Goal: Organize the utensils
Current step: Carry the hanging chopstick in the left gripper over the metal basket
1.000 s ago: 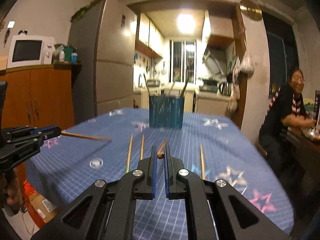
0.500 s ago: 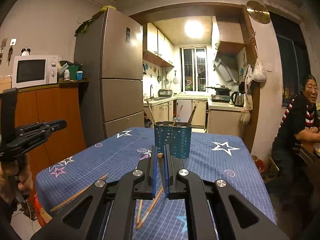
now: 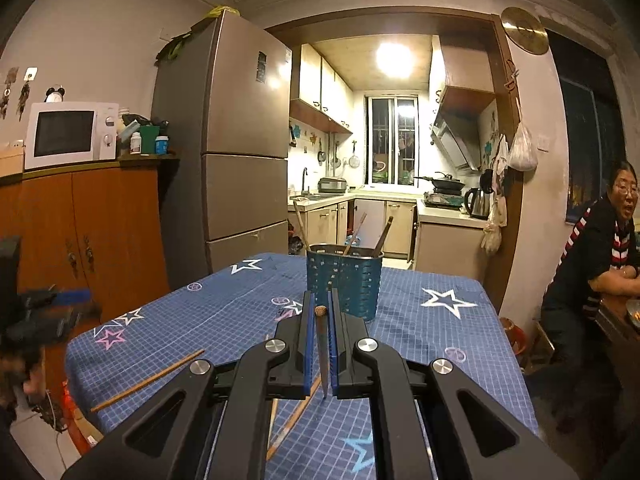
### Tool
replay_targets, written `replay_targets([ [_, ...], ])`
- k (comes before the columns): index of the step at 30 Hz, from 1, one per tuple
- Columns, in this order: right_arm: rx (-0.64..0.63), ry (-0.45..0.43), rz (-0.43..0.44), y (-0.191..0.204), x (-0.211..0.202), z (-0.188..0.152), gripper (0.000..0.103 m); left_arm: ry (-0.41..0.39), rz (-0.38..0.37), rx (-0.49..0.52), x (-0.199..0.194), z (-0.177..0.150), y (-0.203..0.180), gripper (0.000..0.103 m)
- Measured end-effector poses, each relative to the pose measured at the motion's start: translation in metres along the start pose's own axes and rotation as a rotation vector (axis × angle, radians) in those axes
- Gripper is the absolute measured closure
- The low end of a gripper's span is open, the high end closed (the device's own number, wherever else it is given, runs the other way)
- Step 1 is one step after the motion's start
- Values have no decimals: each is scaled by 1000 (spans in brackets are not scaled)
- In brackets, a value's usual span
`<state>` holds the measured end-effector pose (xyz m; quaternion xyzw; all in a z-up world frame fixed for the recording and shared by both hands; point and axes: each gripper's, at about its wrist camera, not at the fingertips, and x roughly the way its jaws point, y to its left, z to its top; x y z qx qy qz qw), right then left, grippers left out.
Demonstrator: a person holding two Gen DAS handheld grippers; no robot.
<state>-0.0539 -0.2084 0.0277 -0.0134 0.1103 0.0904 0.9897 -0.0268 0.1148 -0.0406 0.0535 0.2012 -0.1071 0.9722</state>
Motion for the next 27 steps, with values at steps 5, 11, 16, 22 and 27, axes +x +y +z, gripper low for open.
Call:
replay_targets([
  [5,10,57,-6,1,1,-21,95,76,-16,4,-14,-74,-14,42],
  [11,7,86,-6,9,4,-31,95,111,-11,-33,-2,-97,-12,85],
  [16,1,77,-12,16,1,-30,95,104,-1,-4,-1,-109,-19,85],
  [22,-6,70,-9,20,1,-27,95,78,20,14,-2,-110,-26,88],
  [27,-8,58,-14,21,-1,-25,95,62,45,49,-2,-112,-35,98],
])
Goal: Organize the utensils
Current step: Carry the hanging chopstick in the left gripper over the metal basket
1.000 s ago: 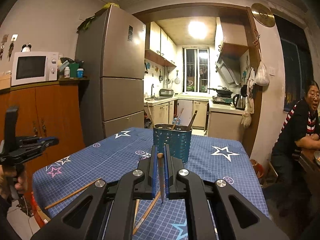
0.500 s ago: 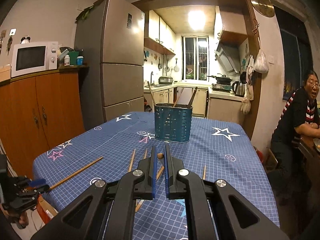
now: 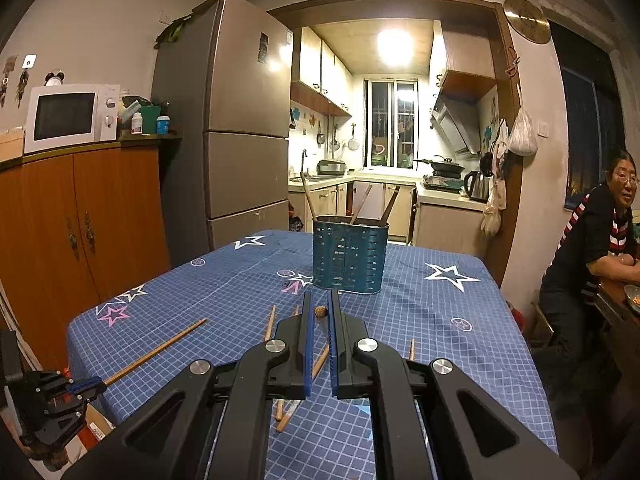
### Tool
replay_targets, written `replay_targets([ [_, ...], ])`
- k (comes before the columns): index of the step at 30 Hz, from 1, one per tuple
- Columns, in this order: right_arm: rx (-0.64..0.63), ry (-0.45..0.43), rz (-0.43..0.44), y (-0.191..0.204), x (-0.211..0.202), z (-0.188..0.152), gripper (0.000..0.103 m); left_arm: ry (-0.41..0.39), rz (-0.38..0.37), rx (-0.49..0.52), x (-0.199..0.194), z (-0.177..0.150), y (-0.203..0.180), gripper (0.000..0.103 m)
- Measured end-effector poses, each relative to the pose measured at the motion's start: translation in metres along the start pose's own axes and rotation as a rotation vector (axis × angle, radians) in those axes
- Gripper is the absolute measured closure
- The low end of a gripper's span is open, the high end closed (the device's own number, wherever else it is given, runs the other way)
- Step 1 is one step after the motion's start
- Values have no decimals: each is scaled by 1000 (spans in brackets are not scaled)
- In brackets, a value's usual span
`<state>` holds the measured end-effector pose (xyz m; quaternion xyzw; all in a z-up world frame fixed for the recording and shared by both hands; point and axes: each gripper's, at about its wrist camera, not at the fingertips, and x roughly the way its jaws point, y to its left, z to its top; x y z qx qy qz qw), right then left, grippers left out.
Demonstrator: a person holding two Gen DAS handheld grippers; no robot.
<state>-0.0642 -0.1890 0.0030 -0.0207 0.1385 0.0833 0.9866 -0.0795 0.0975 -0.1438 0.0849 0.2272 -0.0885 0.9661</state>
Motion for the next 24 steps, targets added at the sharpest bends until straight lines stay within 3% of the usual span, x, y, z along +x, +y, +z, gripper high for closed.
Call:
replay_targets([
  [4,-3,-10,-8,-1,-2,1,95,9,-12,5,-2,7,3,98],
  [10,-5,-29,-3,-2,-5,5,95,-22,-33,51,-20,42,9,98],
  [24,-1,-76,10,-12,-8,23,95,-184,-43,86,-29,134,26,98],
])
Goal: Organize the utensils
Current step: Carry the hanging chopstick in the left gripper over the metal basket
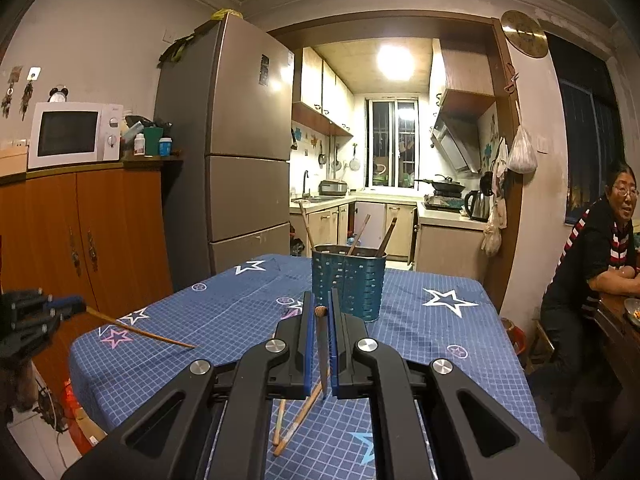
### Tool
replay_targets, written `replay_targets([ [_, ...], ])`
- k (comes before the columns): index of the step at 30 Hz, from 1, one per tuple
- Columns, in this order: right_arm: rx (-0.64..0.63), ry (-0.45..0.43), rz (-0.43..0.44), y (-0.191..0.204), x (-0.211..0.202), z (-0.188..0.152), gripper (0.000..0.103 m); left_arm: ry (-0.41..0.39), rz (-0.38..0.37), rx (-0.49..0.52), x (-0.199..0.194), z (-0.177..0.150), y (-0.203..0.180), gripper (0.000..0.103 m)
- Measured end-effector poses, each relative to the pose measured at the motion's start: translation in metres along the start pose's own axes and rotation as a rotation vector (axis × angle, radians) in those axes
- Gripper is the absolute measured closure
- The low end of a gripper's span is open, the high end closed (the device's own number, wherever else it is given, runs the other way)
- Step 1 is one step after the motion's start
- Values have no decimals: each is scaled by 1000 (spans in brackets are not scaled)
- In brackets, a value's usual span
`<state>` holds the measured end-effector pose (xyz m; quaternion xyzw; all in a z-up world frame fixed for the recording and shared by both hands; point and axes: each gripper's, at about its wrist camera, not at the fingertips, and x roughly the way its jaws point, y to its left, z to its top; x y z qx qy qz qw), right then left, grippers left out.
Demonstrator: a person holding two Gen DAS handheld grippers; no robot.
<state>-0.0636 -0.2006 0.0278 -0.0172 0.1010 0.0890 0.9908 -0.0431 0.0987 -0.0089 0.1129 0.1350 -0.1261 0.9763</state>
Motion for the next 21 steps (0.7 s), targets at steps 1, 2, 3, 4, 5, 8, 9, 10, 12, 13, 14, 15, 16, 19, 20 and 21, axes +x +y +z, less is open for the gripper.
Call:
replay_targets([
  [1,3,-1,4,-1,1,1,95,-8,-5,-3,6,9,3,98],
  [2,6,-1,5,-2,2,2,95,-12,-4,-6,9,14,4,98],
  [3,7,-1,7,-4,3,3,95,-20,-4,-9,13,20,6,98],
  [4,10,-1,11,-5,4,5,95,-23,-12,-13,20,28,8,98],
  [5,14,1,16,-6,6,6,95,-23,-18,-23,26,34,11,98],
  [8,33,7,33,-14,15,12,95,-17,-43,-52,45,53,17,98],
  [9,35,8,35,-15,17,14,95,-12,-49,-63,51,59,19,98],
  [10,36,10,37,-18,21,17,95,-2,-62,-79,60,66,23,98],
  [12,45,19,48,-22,30,23,95,13,-70,-96,72,75,27,98],
  [13,47,20,51,-23,33,25,95,21,-78,-107,78,78,29,98],
  [14,48,22,54,-24,36,28,95,28,-83,-119,86,84,31,98],
  [15,48,22,56,-26,39,31,95,28,-84,-120,90,88,32,98],
  [16,49,22,59,-28,43,36,95,30,-93,-123,97,94,32,98],
  [19,49,17,63,-33,53,51,95,25,-109,-125,107,108,31,98],
  [20,49,15,64,-35,57,55,95,22,-118,-126,111,114,30,98],
  [21,49,13,66,-37,60,61,95,19,-126,-127,115,120,29,98],
])
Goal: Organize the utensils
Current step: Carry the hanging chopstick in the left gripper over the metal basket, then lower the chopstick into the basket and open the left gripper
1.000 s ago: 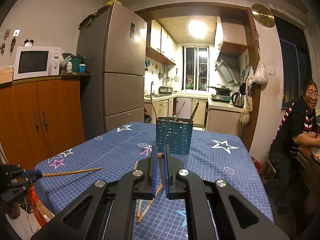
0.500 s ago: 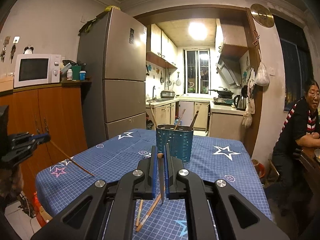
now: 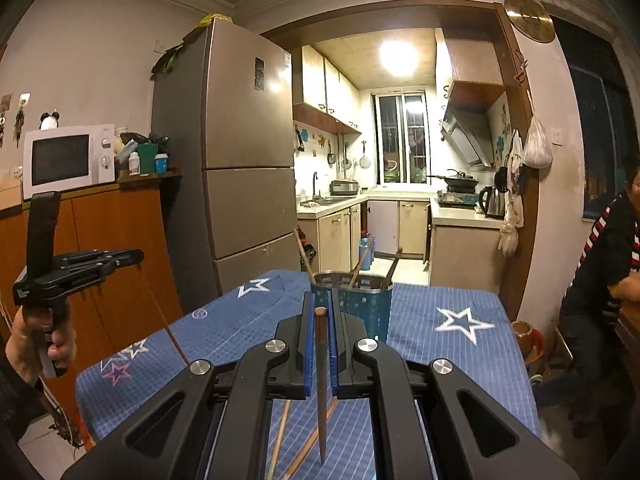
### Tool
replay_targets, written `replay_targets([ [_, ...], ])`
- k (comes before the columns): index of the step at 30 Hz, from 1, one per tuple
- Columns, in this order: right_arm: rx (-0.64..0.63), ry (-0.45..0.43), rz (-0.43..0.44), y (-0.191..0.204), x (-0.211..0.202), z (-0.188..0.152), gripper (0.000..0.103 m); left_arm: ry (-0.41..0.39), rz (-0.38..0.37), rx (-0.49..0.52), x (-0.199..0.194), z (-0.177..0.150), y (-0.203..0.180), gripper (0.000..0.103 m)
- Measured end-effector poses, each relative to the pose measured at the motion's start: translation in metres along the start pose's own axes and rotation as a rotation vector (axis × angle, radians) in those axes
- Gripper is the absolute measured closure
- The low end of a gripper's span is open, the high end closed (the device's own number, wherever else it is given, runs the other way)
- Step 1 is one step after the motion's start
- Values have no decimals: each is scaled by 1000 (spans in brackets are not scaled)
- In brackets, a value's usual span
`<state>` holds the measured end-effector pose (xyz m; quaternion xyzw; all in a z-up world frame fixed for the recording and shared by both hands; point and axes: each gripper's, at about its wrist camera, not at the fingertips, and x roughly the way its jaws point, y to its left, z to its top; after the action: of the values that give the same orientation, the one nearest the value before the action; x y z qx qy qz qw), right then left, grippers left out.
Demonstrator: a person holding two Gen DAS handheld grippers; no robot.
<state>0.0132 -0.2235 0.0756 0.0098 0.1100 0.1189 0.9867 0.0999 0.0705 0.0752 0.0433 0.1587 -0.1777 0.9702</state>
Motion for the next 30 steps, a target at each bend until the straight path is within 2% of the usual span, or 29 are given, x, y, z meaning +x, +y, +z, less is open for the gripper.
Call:
replay_targets([
  [7,10,-24,15,-18,31,54,96,-34,-55,-4,29,53,-17,98],
  [13,25,-44,18,-36,72,113,96,-77,-111,-3,57,111,-38,98],
  [19,24,-78,1,-49,120,165,96,-115,-123,8,92,160,-57,98],
  [25,7,-84,-38,-58,172,187,96,-119,-111,-5,136,177,-62,98],
  [30,33,-51,-49,-72,210,173,96,-74,-98,13,180,166,-69,98],
])
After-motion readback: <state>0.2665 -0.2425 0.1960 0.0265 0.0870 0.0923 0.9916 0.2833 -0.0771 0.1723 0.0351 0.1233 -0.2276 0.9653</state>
